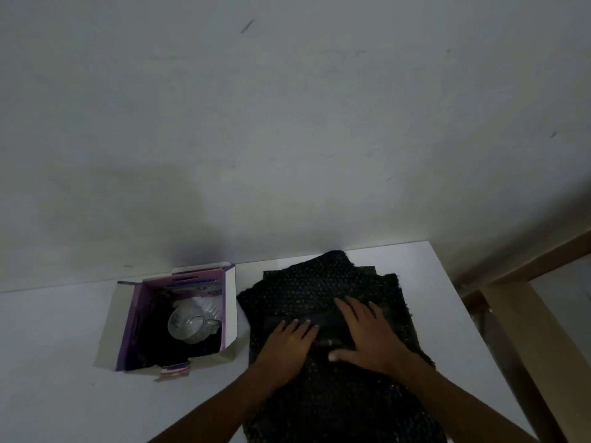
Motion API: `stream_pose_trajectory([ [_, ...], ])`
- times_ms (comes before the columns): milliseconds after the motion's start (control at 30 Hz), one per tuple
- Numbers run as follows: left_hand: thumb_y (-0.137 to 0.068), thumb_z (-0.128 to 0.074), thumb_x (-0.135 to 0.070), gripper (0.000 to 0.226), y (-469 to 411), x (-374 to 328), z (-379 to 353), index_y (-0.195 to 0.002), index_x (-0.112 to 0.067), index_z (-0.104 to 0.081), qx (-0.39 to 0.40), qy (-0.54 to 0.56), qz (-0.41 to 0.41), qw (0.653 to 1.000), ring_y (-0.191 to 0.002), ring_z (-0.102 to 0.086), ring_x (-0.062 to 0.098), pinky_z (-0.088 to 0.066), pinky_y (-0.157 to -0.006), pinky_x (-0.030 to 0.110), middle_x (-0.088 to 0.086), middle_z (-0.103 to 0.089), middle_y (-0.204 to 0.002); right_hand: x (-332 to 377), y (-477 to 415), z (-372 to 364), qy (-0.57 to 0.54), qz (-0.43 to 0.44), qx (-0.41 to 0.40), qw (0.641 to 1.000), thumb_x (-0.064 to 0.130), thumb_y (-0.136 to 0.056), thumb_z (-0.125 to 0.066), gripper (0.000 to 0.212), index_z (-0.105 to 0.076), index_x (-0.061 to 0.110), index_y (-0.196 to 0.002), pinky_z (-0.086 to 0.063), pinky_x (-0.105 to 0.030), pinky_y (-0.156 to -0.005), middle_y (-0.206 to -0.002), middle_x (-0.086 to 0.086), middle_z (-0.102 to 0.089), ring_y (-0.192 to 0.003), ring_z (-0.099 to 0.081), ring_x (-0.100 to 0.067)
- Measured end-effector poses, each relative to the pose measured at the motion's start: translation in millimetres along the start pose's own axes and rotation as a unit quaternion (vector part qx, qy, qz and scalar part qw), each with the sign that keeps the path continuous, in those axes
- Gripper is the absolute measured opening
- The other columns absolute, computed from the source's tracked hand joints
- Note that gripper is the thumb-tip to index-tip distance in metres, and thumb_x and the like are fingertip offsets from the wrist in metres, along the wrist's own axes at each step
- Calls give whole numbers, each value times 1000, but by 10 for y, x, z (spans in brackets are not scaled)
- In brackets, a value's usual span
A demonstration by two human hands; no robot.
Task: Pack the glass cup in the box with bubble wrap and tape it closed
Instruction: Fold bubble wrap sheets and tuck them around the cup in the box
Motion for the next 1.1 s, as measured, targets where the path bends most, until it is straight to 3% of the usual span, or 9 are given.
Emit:
stream_pose_trajectory([
  [67,-80,-38,-25,47,-29,-21,274,-119,-16,-64,-65,41,-20,997,-87,-69,24,-56,-74,36,7,-70,-110,26,144,13,20,24,2,999,64,-82,-44,77,-16,28,-144,-25,-50,-111,-143,-3,-42,-130,-41,-22],
  [133,-80,-37,-23,45,-73,-19,578,-117,-18,-63,-98,74,-38,992,-75,-68,21,-53,-63,29,4,-71,-101,15,233,302,0,24,-66,998,28,-83,-53,49,-33,30,-127,-47,-39,-87,-113,-4,-66,-97,-64,-23],
  [200,-84,-42,-23,42,-94,-28,926,-123,-19,-58,-145,49,-73,985,-78,-67,21,-55,-63,30,4,-71,-103,-5,285,733,-4,-9,-134,991,17,-77,-62,46,-48,27,-120,-52,-34,-65,-97,-2,-71,-75,-67,-23],
  [267,-88,-50,-21,45,-54,-15,1276,-133,-20,-50,-171,19,-99,980,-88,-67,25,-55,-70,35,7,-67,-114,104,338,1212,17,-28,-193,981,15,-73,-70,47,-56,21,-118,-53,-33,-56,-92,-4,-71,-67,-66,-23],
  [467,-79,-44,-14,42,601,657,2598,-120,-15,-52,-309,-5,-81,947,-102,-56,25,-39,-86,34,12,-65,-114,1109,286,2286,26,21,-393,919,5,-74,-68,42,-56,7,-114,-42,-43,-80,-115,-17,-57,-101,-49,-30],
  [567,-86,-48,-13,26,1103,1180,2739,-112,-14,-49,-302,-118,-68,944,-116,-49,31,-38,-92,42,17,-56,-128,1848,117,2347,66,84,-449,887,5,-77,-57,35,-56,7,-112,-33,-43,-88,-116,-19,-51,-106,-43,-32],
  [733,-80,-52,-14,29,1602,1923,2214,-107,-20,-61,-201,-262,3,944,-103,-55,36,-39,-86,45,20,-59,-119,2687,-526,1721,138,113,-373,910,14,-82,-52,25,-57,13,-107,-36,-47,-86,-107,-16,-52,-95,-48,-34],
  [933,-63,-76,-22,32,1597,2240,1317,-94,-18,-69,-26,-250,42,967,-82,-56,30,-40,-71,37,12,-65,-99,2819,-1008,764,217,24,-103,970,19,-63,-78,31,-71,12,-93,-43,-46,-88,-110,-14,-65,-99,-54,-34],
  [1100,-62,-80,-26,26,1429,2247,1134,-82,-10,-74,-3,-262,61,963,-84,-44,28,-28,-70,37,12,-67,-96,2984,-1181,557,256,6,-63,965,13,-93,-47,28,-58,7,-118,-24,-48,-106,-140,-17,-38,-127,-32,-36],
])
Point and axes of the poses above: each hand's wrist, its own y-axis away from the middle knuckle, its own z-axis out of the back of the hand, x = y × z, the point moved 10 cm from there along -y, towards the middle knuckle
